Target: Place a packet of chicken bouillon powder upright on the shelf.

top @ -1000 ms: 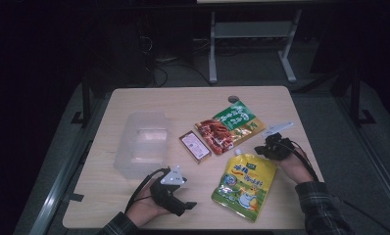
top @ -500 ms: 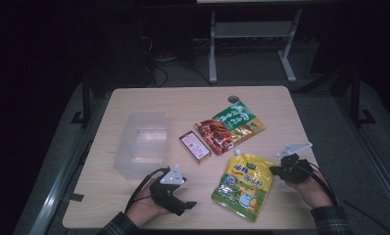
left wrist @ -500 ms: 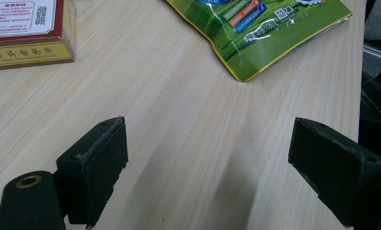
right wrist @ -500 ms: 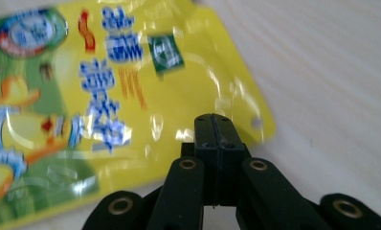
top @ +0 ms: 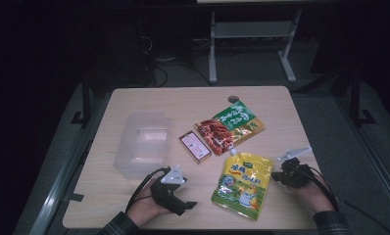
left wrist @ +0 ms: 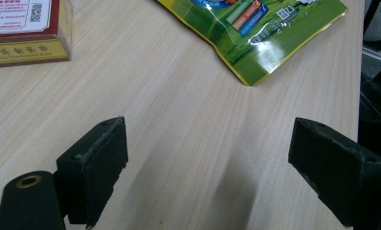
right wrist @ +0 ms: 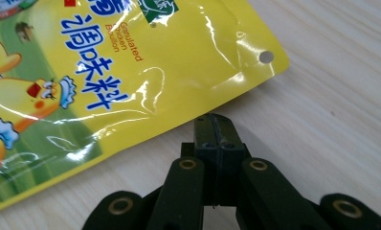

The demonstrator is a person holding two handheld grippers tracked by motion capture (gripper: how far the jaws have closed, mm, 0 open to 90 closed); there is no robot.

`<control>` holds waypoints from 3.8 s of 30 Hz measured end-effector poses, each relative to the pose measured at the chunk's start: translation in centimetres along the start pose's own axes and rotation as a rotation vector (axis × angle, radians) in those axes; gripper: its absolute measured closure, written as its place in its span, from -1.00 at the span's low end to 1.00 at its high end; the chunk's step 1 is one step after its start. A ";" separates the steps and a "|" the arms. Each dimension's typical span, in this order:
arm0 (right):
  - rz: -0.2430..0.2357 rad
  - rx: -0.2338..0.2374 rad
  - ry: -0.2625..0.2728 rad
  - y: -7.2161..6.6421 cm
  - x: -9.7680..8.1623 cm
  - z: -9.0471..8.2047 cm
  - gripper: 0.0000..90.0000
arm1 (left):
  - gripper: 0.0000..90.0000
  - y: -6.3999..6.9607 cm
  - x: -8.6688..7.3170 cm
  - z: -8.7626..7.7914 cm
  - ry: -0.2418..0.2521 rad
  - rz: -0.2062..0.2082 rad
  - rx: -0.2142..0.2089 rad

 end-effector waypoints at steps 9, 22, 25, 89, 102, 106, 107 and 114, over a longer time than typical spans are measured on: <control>-0.073 0.081 -0.002 -2.1 1.4 1.1 0.99 | -0.72 -0.1 0.1 -0.2 0.013 -0.011 -0.006; -0.153 0.152 -0.008 -3.8 2.7 2.1 0.99 | -0.72 -0.1 0.7 0.4 0.008 -0.017 -0.013; -0.173 0.181 -0.003 -4.4 2.4 2.0 0.99 | -0.72 -0.2 0.9 0.7 0.010 -0.027 -0.015; -0.420 0.321 0.037 -13.3 3.2 3.4 1.00 | -0.13 -2.8 1.6 2.3 -0.062 -0.329 -0.022; -0.437 0.330 0.038 -14.0 3.0 3.5 1.00 | 0.62 -2.4 1.5 2.8 -0.039 -0.344 -0.023; -0.438 0.331 0.041 -14.0 2.9 3.4 1.00 | 0.80 -2.6 1.4 2.7 -0.036 -0.351 -0.031; -0.438 0.330 0.041 -14.0 2.9 3.4 1.00 | 0.84 -2.6 1.4 2.6 -0.039 -0.344 -0.032; -0.430 0.345 0.046 -13.9 2.9 3.3 1.00 | 1.00 -2.7 1.7 2.1 -0.004 -0.328 -0.025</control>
Point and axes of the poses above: each handheld gripper's, and its own axes: z roughly forward along the jaws, x roughly out of its top, y roughly to its right, the point moved 8 cm from there along z, roughly forward along the jaws, and after that the axes turned 1 degree about x, right-handed, at the moved point
